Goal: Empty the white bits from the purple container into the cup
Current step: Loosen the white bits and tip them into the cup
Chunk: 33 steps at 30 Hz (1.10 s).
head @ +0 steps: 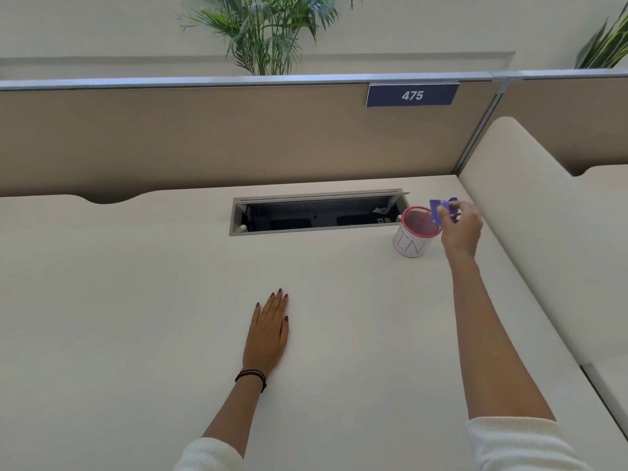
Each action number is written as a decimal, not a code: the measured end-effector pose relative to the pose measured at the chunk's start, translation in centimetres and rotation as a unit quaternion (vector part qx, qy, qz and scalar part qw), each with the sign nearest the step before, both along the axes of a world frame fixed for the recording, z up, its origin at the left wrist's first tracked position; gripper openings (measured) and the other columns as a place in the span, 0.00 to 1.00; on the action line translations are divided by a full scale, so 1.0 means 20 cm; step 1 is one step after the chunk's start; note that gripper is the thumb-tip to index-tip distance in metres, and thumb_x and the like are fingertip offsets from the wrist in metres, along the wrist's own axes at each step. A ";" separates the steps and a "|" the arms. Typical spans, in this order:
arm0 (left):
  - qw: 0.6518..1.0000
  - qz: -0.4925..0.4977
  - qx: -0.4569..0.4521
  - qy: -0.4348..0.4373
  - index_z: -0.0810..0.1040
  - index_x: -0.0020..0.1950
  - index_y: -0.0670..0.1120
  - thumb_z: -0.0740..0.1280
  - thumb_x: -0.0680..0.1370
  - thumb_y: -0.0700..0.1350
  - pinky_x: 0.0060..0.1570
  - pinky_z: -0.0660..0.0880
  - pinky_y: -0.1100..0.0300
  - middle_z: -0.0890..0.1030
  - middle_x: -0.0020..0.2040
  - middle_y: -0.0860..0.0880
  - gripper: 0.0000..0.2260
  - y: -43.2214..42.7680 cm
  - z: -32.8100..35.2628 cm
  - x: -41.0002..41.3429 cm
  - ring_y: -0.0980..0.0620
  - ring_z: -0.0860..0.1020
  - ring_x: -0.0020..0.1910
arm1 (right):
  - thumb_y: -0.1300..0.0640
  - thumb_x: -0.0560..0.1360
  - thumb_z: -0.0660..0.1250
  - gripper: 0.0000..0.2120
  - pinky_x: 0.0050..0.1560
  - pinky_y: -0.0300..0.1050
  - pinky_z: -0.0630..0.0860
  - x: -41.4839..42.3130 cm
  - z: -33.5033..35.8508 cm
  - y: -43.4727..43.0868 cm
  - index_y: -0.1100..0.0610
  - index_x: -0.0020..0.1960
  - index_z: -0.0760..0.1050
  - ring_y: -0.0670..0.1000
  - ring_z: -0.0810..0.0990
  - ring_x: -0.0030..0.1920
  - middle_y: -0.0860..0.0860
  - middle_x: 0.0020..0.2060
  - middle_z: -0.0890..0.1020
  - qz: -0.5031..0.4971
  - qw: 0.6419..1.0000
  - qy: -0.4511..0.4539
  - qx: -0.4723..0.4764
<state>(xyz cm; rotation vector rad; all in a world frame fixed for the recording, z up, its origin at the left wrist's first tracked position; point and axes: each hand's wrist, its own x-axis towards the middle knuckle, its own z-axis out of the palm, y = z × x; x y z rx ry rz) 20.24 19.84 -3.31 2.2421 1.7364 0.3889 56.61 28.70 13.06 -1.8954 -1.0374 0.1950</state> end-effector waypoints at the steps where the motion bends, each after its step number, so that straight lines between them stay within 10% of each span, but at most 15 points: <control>1: 1.000 0.001 0.000 0.000 0.52 0.77 0.49 0.51 0.82 0.45 0.72 0.33 0.65 0.52 0.77 0.56 0.23 0.00 0.00 0.00 0.59 0.49 0.76 | 0.59 0.76 0.66 0.12 0.53 0.53 0.76 -0.01 -0.01 -0.01 0.66 0.54 0.75 0.60 0.78 0.52 0.62 0.58 0.75 0.032 0.998 -0.042 -0.017; 7: 1.000 0.002 0.001 -0.003 0.52 0.77 0.49 0.51 0.82 0.45 0.73 0.34 0.65 0.51 0.77 0.57 0.23 0.00 0.00 0.00 0.60 0.48 0.76 | 0.61 0.76 0.65 0.13 0.52 0.52 0.77 -0.01 -0.06 -0.03 0.66 0.58 0.74 0.61 0.78 0.53 0.60 0.62 0.73 0.112 0.976 -0.159 -0.098; 13: 1.000 0.002 0.001 -0.002 0.52 0.77 0.49 0.51 0.82 0.45 0.71 0.32 0.67 0.52 0.77 0.56 0.23 0.00 0.01 0.00 0.60 0.48 0.76 | 0.59 0.75 0.66 0.12 0.49 0.47 0.76 0.01 -0.05 -0.02 0.66 0.55 0.75 0.61 0.77 0.55 0.64 0.57 0.77 -0.010 0.998 0.065 0.023; 19: 1.000 0.003 0.001 0.008 0.53 0.77 0.48 0.51 0.82 0.44 0.71 0.33 0.67 0.51 0.77 0.55 0.23 -0.02 0.01 0.00 0.58 0.49 0.77 | 0.58 0.77 0.64 0.13 0.52 0.53 0.79 0.04 -0.08 -0.03 0.66 0.55 0.73 0.54 0.76 0.52 0.57 0.52 0.74 -0.048 0.935 0.339 0.091; 33: 1.000 0.023 0.006 -0.010 0.53 0.77 0.49 0.50 0.83 0.43 0.70 0.31 0.71 0.49 0.77 0.57 0.22 -0.12 0.01 -0.04 0.59 0.49 0.76 | 0.56 0.80 0.58 0.10 0.55 0.50 0.77 -0.03 -0.05 -0.12 0.64 0.47 0.71 0.54 0.78 0.49 0.55 0.42 0.78 -0.041 0.877 0.464 0.115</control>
